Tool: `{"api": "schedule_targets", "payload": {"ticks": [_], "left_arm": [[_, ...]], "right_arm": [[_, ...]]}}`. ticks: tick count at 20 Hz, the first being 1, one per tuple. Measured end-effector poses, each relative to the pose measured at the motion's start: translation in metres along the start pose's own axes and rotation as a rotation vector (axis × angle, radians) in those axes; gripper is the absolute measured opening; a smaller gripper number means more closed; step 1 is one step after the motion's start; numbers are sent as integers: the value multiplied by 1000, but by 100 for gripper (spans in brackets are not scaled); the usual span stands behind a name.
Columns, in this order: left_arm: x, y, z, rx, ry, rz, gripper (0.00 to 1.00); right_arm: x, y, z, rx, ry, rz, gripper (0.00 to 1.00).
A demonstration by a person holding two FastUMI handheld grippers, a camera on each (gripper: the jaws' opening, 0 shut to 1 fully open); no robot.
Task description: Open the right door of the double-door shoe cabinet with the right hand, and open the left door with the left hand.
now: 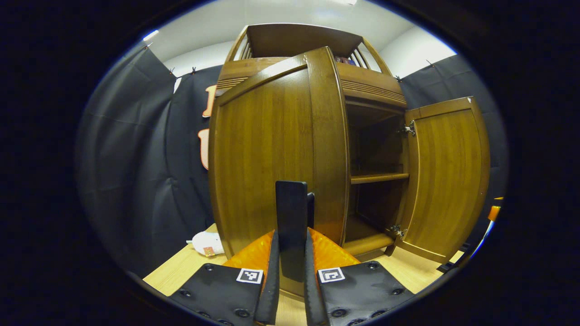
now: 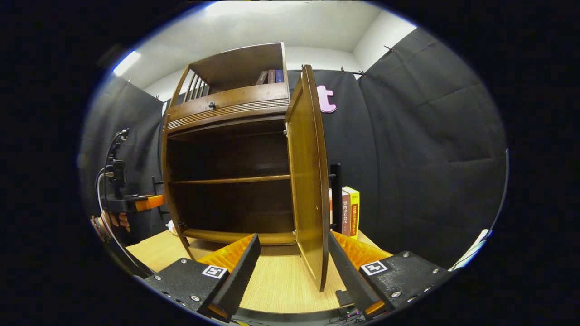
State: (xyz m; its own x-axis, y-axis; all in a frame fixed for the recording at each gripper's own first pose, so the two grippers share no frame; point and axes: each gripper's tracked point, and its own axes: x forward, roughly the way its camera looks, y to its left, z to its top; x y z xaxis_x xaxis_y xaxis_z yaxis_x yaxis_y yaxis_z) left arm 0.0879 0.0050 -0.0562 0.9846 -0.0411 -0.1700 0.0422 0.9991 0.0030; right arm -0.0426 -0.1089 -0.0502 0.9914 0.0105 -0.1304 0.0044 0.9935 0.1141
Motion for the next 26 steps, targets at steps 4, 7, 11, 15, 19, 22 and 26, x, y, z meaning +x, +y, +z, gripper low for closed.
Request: {"api": "schedule_targets", "payload": {"ticks": [4, 7, 11, 15, 19, 22, 26], "left_arm": [[-31, 33, 1, 3, -29, 36, 27], [-43, 58, 0, 17, -28, 83, 24], [-60, 88, 1, 9, -20, 131, 18], [-70, 133, 3, 6, -24, 219, 10], [-75, 146, 2, 29, -45, 184, 7], [-75, 161, 2, 94, -79, 118, 8], [-75, 192, 2, 31, -89, 11, 7]], "right_arm": [[5, 1, 2, 4, -3, 12, 92], [11, 8, 7, 14, -14, 31, 92], [15, 15, 7, 16, -16, 50, 92], [18, 17, 4, 14, -6, 56, 92], [21, 23, 7, 11, -13, 64, 92], [22, 24, 9, 11, -5, 66, 92], [18, 27, 18, -6, -27, 58, 92]]}}
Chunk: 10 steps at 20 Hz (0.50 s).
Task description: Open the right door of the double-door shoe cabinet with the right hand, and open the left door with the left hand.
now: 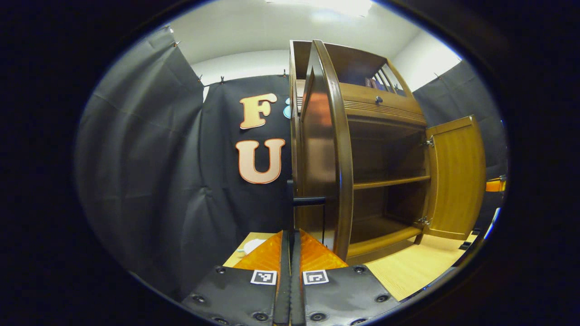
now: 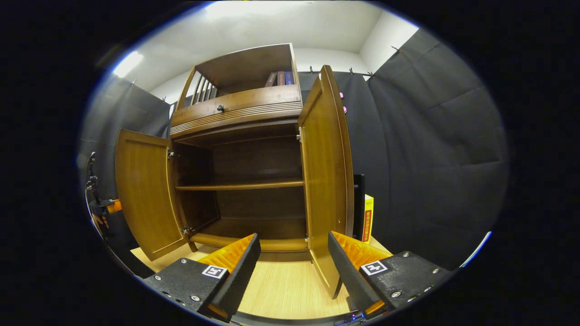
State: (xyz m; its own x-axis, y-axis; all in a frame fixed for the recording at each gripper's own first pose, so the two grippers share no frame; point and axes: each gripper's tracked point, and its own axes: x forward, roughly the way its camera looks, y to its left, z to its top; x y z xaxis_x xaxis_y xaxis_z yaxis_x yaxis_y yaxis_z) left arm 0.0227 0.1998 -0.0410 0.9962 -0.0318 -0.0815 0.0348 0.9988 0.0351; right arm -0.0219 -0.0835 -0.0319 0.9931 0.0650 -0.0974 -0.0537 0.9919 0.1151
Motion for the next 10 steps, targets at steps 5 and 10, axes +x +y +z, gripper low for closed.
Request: {"api": "schedule_targets", "payload": {"ticks": [5, 10], "left_arm": [[3, 19, -2, -12, -2, -63, 11], [0, 14, 0, -42, -6, -156, 17]], "right_arm": [[-5, -3, 4, 8, -4, -14, 92], [-11, -4, 13, 6, -26, -20, 92]]}}
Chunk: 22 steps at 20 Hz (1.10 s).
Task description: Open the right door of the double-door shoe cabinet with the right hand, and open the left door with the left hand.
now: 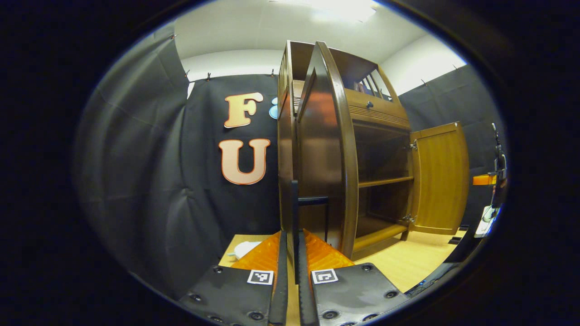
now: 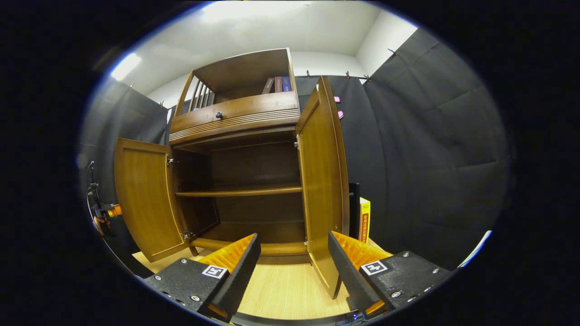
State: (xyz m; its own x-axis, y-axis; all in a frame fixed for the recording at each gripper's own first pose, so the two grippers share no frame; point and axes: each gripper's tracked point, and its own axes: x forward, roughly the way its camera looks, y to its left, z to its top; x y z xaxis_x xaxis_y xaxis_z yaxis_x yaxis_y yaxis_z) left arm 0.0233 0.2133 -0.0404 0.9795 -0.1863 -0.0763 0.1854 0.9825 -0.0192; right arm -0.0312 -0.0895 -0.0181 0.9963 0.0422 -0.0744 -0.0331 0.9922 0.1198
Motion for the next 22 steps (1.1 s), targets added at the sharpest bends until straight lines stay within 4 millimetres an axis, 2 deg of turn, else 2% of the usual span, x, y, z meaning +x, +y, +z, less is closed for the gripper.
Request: {"api": "schedule_targets", "payload": {"ticks": [1, 3, 4, 7, 9, 10, 12, 13, 14, 15, 16, 17, 18, 19, 20, 21, 22], "left_arm": [[-2, 2, 2, 6, 1, 1, 14], [-9, 1, 2, 13, 5, -3, 17], [-15, 1, 2, 16, 7, -4, 14], [-38, 9, 10, 20, -1, 43, 17], [-57, 13, 23, -10, -19, 76, 16], [-66, 6, 30, -40, -29, 102, 16], [-82, 6, 51, -50, -68, 196, 14], [-89, -11, 58, -52, -71, 200, 14], [-91, -30, 62, -42, -66, 210, 7], [-88, -49, 66, -31, -63, 209, 14], [-83, -68, 69, -32, -62, 202, 6], [-74, -87, 70, -43, -62, 190, 6], [-63, -100, 72, -41, -59, 191, 19], [-53, -112, 74, -51, -59, 190, 27], [-41, -124, 74, -61, -56, 180, 22], [-28, -138, 72, -68, -50, 164, 27], [-14, -148, 69, -68, -42, 148, 26]], "right_arm": [[0, -2, 0, -6, 3, -4, 92], [0, -6, 2, -13, 5, -16, 92], [1, -7, 2, -6, 4, -16, 92], [2, -5, 1, 0, 4, -12, 92], [4, -2, -1, -11, 7, -5, 92], [5, -1, -4, -13, 11, -2, 92], [12, 3, -11, -1, 21, 9, 92], [18, 8, -14, 12, 26, 20, 92], [21, 14, -16, 20, 31, 35, 92], [24, 20, -20, 23, 35, 50, 92], [25, 27, -19, 23, 38, 66, 92], [27, 32, -22, 21, 40, 78, 92], [30, 39, -25, 15, 44, 88, 92], [29, 44, -26, 7, 49, 99, 92], [28, 48, -29, -3, 51, 109, 92], [27, 52, -30, -10, 51, 119, 92], [25, 54, -31, -12, 49, 125, 92]]}}
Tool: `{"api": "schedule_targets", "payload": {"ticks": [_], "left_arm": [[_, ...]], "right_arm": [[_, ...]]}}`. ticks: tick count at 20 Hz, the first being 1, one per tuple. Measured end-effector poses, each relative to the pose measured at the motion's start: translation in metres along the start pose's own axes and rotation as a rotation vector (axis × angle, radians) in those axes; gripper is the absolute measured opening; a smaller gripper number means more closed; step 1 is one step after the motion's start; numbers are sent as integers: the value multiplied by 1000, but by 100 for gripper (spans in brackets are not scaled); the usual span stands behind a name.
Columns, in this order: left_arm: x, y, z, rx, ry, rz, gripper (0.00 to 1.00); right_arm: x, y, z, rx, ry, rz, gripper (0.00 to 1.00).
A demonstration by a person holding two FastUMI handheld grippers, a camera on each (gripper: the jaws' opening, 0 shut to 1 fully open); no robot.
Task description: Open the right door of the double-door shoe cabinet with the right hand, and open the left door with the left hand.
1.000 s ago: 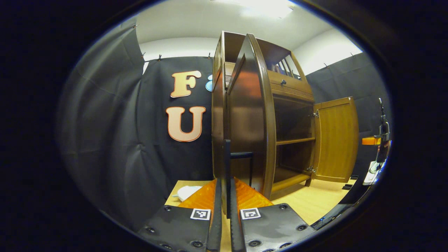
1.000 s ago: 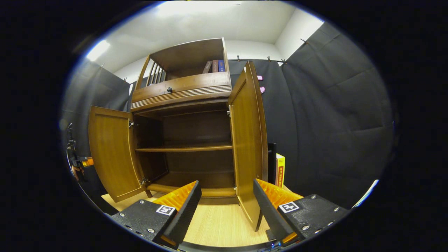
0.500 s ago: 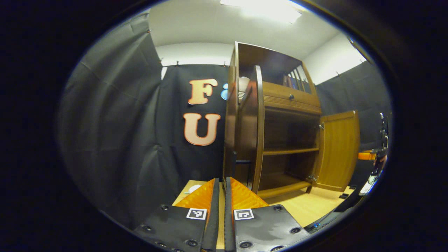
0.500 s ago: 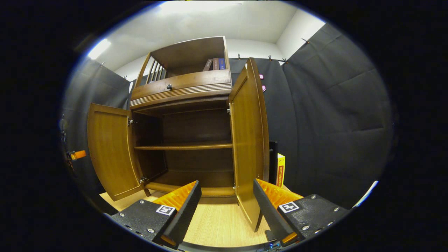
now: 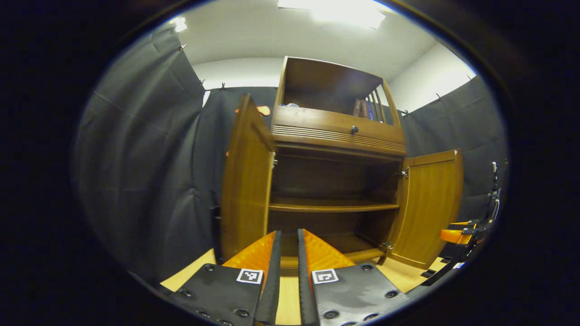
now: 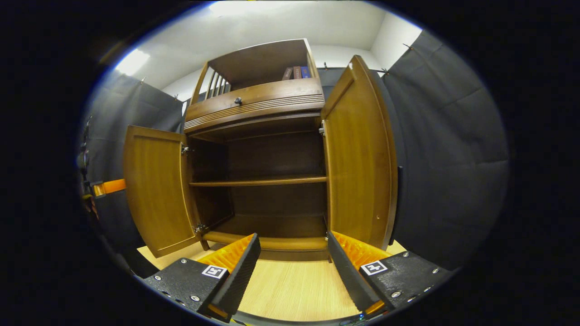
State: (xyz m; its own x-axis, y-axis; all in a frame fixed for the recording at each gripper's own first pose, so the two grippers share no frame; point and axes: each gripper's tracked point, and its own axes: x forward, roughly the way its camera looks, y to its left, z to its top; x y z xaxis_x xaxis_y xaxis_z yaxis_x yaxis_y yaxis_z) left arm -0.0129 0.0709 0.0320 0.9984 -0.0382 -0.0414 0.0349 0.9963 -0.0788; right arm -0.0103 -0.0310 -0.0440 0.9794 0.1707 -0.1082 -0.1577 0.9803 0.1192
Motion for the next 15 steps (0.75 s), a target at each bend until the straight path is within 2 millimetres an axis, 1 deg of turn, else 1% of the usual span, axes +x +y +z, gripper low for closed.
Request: {"api": "schedule_targets", "payload": {"ticks": [2, 3, 5, 7, 10, 13, 15], "left_arm": [[17, -20, -9, 6, 16, -14, 30], [25, -31, -14, 3, 23, -27, 34], [36, -49, -20, -3, 29, -57, 45], [40, -58, -27, -9, 29, -92, 56], [47, -69, -31, 1, 30, -111, 100], [52, -71, -33, 16, 30, -90, 99], [53, -67, -33, 39, 24, -68, 99]], "right_arm": [[2, 8, 3, 9, -4, 4, 92], [0, 9, 6, 21, -11, 6, 92], [-4, 8, 12, 36, -31, 1, 92], [-6, 4, 17, 28, -44, -14, 92], [-12, -5, 24, 20, -55, -40, 92], [-16, -10, 26, 17, -56, -58, 92], [-19, -14, 25, 11, -50, -70, 92]]}}
